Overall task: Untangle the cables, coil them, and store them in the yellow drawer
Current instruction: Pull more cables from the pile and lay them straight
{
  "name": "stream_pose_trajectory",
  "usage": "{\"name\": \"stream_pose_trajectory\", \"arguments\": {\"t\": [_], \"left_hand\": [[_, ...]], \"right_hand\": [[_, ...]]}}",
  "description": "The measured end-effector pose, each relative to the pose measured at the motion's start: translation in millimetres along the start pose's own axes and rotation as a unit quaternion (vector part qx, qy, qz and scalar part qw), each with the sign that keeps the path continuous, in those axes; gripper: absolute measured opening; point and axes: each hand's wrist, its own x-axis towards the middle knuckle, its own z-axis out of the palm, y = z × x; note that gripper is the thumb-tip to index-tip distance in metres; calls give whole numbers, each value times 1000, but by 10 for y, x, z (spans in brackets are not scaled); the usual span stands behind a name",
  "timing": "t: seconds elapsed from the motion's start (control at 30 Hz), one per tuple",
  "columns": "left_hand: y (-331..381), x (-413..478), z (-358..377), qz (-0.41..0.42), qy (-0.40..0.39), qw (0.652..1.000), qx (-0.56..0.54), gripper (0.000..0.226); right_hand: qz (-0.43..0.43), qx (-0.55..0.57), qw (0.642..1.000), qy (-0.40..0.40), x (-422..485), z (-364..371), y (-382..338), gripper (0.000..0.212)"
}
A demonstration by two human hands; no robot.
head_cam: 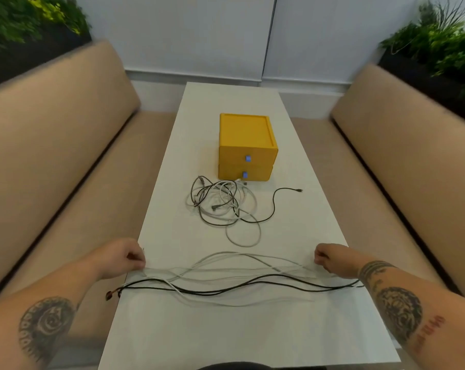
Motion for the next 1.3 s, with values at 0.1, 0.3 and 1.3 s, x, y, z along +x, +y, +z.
{"name": "stream_pose_trajectory", "arguments": {"t": [0.1,0.3,1.3], "left_hand": [[11,0,-30,19,21,999,26,16],[282,-35,103,95,-74,989,87,96],[661,271,332,71,-57,991,99,35]], "right_hand": [[3,1,1000,6,-12,81,7,17],[0,13,1000,18,-3,154,21,22],[-1,-34,987,156,-99,512,132,16]]}}
